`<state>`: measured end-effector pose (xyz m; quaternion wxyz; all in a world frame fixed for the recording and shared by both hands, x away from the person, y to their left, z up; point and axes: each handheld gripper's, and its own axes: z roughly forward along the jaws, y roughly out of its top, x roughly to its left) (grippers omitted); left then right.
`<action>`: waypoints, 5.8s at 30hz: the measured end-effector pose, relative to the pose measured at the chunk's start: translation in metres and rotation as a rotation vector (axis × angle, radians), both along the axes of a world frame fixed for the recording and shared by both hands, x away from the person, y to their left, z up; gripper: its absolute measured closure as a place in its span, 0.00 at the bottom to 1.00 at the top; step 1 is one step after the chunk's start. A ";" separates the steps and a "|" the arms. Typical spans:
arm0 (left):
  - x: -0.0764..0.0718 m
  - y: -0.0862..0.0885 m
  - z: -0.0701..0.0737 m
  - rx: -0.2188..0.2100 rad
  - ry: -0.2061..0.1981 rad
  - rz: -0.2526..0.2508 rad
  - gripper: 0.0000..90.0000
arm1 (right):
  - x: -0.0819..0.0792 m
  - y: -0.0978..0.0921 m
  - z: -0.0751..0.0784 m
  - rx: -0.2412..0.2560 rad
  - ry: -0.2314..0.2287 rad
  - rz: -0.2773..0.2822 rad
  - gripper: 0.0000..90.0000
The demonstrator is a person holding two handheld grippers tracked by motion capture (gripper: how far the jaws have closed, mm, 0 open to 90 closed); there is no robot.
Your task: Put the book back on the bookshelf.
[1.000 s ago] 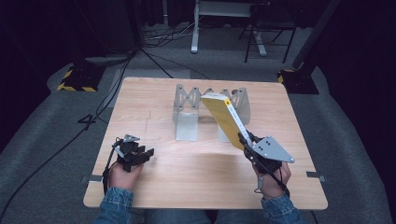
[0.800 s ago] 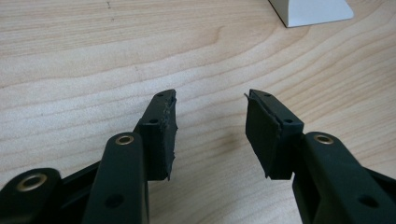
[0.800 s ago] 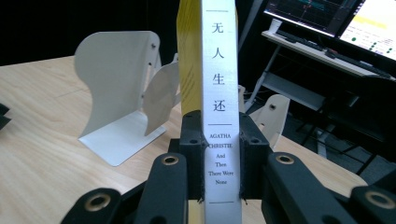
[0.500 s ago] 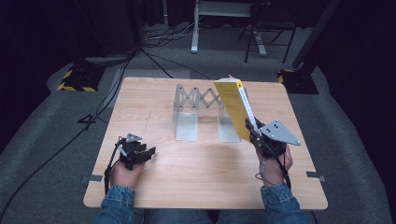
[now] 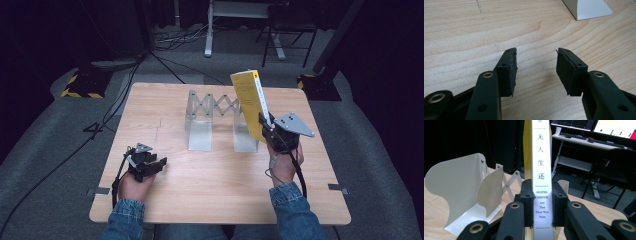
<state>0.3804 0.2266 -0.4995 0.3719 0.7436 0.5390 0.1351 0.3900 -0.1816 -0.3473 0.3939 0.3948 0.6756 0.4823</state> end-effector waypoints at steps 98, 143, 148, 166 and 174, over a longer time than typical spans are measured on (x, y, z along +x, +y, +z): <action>-0.042 0.018 -0.005 0.127 -0.072 -0.124 0.40 | -0.009 -0.038 -0.042 0.009 0.208 0.184 0.46; -0.047 0.018 -0.005 0.164 -0.067 -0.132 0.27 | -0.013 -0.144 -0.130 -0.052 0.474 0.017 0.40; -0.046 0.018 -0.005 0.163 -0.068 -0.127 0.27 | -0.015 -0.141 -0.143 -0.076 0.488 0.003 0.40; -0.045 0.017 -0.006 0.158 -0.069 -0.117 0.26 | -0.016 -0.135 -0.156 -0.068 0.503 0.006 0.35; -0.045 0.017 -0.006 0.161 -0.071 -0.119 0.26 | -0.015 -0.132 -0.157 -0.091 0.512 0.059 0.22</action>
